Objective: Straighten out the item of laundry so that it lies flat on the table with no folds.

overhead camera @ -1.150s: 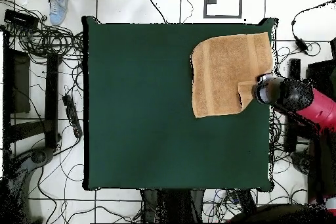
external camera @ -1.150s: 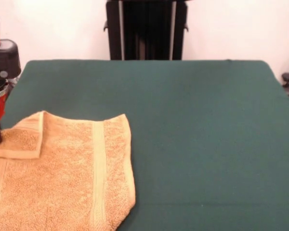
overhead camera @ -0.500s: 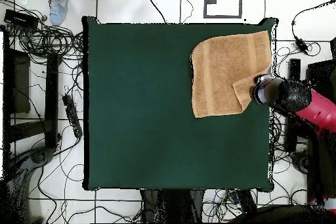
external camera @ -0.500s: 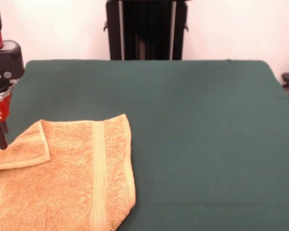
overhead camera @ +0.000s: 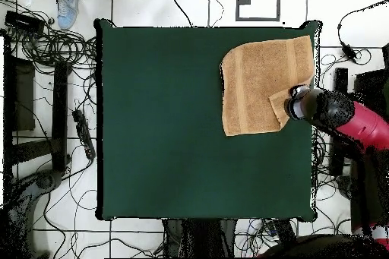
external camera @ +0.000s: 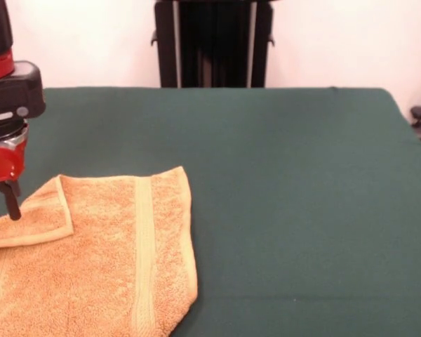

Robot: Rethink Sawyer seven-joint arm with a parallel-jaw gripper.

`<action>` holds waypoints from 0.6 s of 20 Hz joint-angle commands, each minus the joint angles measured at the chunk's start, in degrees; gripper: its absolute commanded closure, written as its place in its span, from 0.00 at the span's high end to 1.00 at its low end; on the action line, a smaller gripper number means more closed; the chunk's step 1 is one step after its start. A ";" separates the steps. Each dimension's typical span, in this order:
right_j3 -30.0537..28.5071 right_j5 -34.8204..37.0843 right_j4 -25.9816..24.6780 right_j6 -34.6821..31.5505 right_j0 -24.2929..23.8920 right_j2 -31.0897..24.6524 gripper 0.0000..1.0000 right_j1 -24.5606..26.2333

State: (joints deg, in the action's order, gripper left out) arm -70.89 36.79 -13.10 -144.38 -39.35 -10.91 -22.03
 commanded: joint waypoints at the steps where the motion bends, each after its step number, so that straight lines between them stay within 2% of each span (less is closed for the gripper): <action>1: -6.03 -0.53 -0.31 5.17 5.28 -7.05 1.00 2.36; 12: -6.26 -5.34 1.26 1.45 6.52 -7.43 1.00 4.89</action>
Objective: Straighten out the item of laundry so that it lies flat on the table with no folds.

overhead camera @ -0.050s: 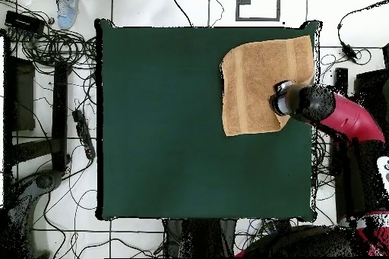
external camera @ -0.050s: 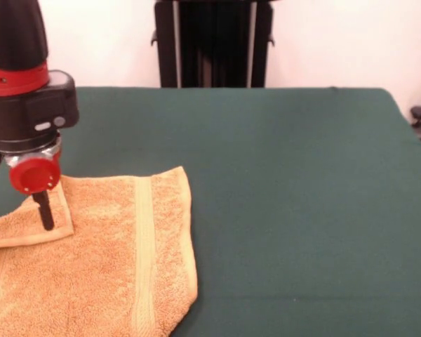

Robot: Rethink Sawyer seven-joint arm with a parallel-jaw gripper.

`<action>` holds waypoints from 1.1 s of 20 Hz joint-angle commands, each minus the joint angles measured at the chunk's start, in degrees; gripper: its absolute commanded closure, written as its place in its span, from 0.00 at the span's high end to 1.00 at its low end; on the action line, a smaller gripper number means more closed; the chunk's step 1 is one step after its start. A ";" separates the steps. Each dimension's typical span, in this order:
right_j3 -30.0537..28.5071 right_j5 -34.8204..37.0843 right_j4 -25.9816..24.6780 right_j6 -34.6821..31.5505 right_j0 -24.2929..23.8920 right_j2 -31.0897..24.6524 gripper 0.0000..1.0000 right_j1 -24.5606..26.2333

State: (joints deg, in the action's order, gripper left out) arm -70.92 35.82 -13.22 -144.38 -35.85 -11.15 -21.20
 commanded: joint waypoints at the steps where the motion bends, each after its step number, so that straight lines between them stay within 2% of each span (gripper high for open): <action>1: -6.32 -4.76 1.47 1.27 3.02 -7.26 1.00 4.31; 15: -6.10 -2.28 1.04 4.37 2.27 -7.65 1.00 4.63; 22: -6.22 -1.52 1.12 2.16 3.23 -5.74 1.00 4.76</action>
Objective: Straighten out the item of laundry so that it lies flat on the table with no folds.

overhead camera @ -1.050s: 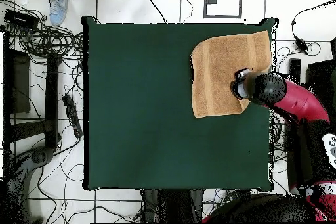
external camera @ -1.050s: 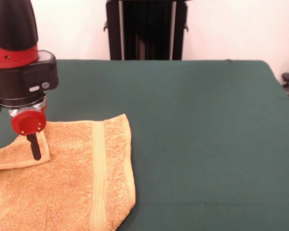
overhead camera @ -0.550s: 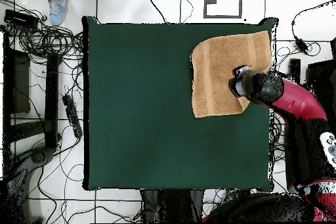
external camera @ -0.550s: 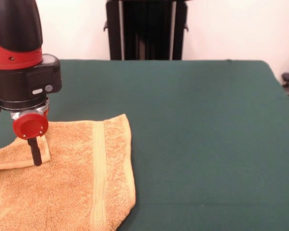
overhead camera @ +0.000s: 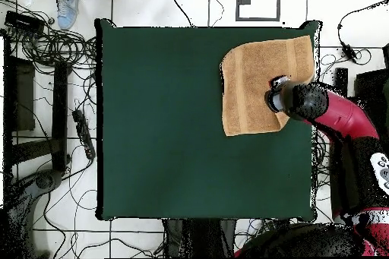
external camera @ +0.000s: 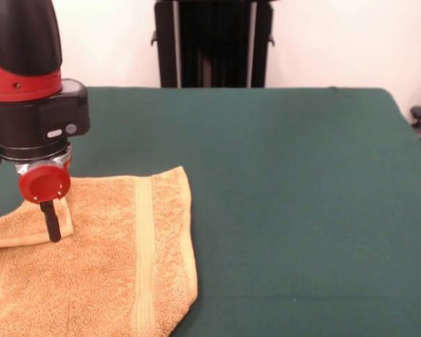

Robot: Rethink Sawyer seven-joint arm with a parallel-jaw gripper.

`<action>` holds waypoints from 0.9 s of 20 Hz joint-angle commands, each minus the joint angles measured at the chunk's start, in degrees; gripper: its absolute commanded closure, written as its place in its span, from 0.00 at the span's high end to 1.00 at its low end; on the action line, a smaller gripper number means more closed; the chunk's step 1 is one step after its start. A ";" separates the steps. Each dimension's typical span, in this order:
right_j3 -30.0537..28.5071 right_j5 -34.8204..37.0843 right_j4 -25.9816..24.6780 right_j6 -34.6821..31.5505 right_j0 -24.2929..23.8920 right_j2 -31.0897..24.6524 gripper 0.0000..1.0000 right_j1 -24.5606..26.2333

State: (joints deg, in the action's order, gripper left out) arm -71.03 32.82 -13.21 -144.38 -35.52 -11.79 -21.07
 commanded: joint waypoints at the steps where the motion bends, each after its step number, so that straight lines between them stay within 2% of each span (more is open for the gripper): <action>1: -6.17 1.55 1.13 1.74 3.08 -4.80 1.00 4.71; 18: -5.73 0.06 0.16 0.46 3.71 -2.87 1.00 6.73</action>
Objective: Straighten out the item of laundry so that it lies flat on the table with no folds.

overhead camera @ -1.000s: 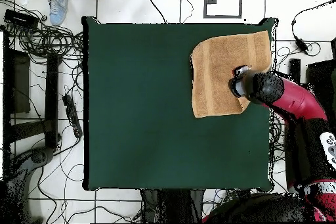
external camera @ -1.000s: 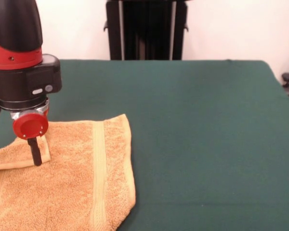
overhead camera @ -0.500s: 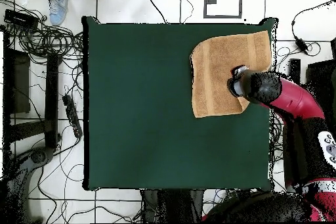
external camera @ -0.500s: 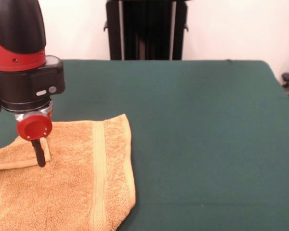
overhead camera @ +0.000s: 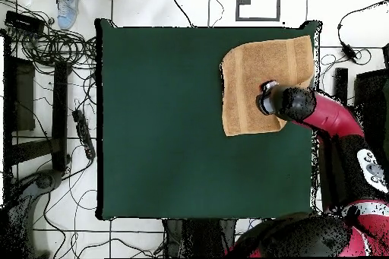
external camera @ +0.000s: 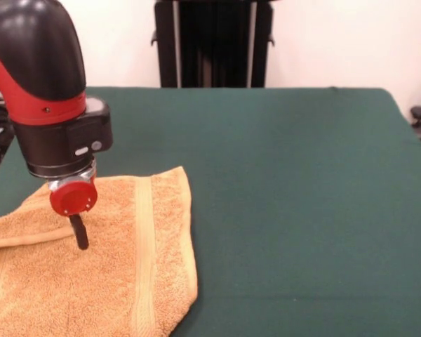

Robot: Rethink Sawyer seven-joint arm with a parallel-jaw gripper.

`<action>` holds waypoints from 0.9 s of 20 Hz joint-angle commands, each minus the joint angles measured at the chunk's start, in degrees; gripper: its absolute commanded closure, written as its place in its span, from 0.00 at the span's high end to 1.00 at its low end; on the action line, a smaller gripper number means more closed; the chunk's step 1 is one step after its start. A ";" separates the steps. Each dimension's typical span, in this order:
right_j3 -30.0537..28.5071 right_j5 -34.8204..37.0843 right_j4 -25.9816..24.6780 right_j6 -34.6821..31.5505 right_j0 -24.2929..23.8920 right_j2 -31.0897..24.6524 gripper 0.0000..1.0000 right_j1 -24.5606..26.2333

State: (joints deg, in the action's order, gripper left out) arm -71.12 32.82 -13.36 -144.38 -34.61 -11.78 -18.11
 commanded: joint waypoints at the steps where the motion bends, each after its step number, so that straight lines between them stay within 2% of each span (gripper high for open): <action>1: -5.59 0.23 0.12 0.64 2.78 -2.71 1.00 3.71; 12: -5.24 2.22 -1.80 5.44 0.37 -2.43 1.00 3.49; 18: -3.03 3.32 -3.04 8.60 -0.82 -2.49 1.00 4.71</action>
State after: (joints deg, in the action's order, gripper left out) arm -71.04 32.82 -13.44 -144.38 -35.04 -11.78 -17.43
